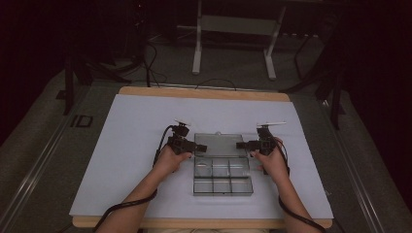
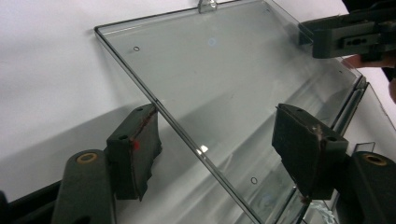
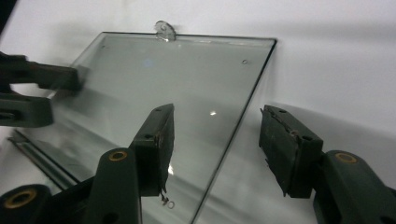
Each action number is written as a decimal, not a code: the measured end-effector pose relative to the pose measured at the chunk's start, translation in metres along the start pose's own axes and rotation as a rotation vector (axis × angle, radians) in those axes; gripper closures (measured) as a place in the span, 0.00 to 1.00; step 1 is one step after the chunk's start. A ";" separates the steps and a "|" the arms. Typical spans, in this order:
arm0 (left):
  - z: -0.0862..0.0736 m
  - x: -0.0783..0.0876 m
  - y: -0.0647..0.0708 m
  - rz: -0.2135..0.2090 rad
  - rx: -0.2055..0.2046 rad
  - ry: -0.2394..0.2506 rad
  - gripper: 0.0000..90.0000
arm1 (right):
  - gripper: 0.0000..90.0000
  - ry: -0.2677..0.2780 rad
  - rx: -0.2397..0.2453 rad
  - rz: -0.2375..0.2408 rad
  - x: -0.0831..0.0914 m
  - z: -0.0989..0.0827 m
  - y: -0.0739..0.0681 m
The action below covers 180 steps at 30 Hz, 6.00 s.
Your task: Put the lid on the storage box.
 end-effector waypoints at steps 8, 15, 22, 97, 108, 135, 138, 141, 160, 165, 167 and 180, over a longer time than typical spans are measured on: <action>0.001 -0.001 0.001 -0.025 0.015 -0.011 0.37 | 0.55 -0.050 -0.079 0.095 -0.005 -0.003 -0.005; 0.007 0.003 0.008 0.010 -0.052 0.016 0.43 | 0.56 0.035 0.012 0.047 0.003 0.003 -0.013; 0.012 0.010 0.016 0.044 -0.143 0.069 0.49 | 0.61 0.125 0.110 0.024 0.016 0.006 -0.021; 0.008 0.071 0.068 0.106 -0.433 0.248 0.75 | 0.70 0.305 0.387 0.084 0.084 -0.028 -0.055; 0.001 0.073 0.072 0.111 -0.453 0.246 0.75 | 0.70 0.307 0.400 0.080 0.087 -0.035 -0.053; -0.015 0.075 0.081 0.117 -0.510 0.237 0.72 | 0.69 0.271 0.419 0.096 0.091 -0.052 -0.052; -0.017 0.075 0.083 0.113 -0.512 0.236 0.71 | 0.69 0.268 0.415 0.101 0.092 -0.054 -0.051; -0.019 0.075 0.083 0.112 -0.518 0.235 0.70 | 0.69 0.263 0.417 0.102 0.091 -0.057 -0.051; -0.036 0.074 0.084 0.121 -0.545 0.208 0.59 | 0.66 0.231 0.406 0.125 0.088 -0.069 -0.045; -0.043 0.073 0.083 0.114 -0.549 0.188 0.59 | 0.64 0.230 0.407 0.128 0.087 -0.072 -0.043; -0.044 0.073 0.083 0.113 -0.552 0.191 0.59 | 0.63 0.228 0.407 0.129 0.087 -0.073 -0.042; -0.052 0.073 0.084 0.106 -0.566 0.177 0.59 | 0.62 0.220 0.385 0.104 0.090 -0.079 -0.028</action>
Point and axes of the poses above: each handheld gripper's, and its own axes: x roughly backward along the jaws, z roughly out of its top, y roughly to its right, the point moved 10 cm from there along -x, roughly forward along the jaws, and after that the axes turned 8 degrees about -x, right-handed, at the moved point
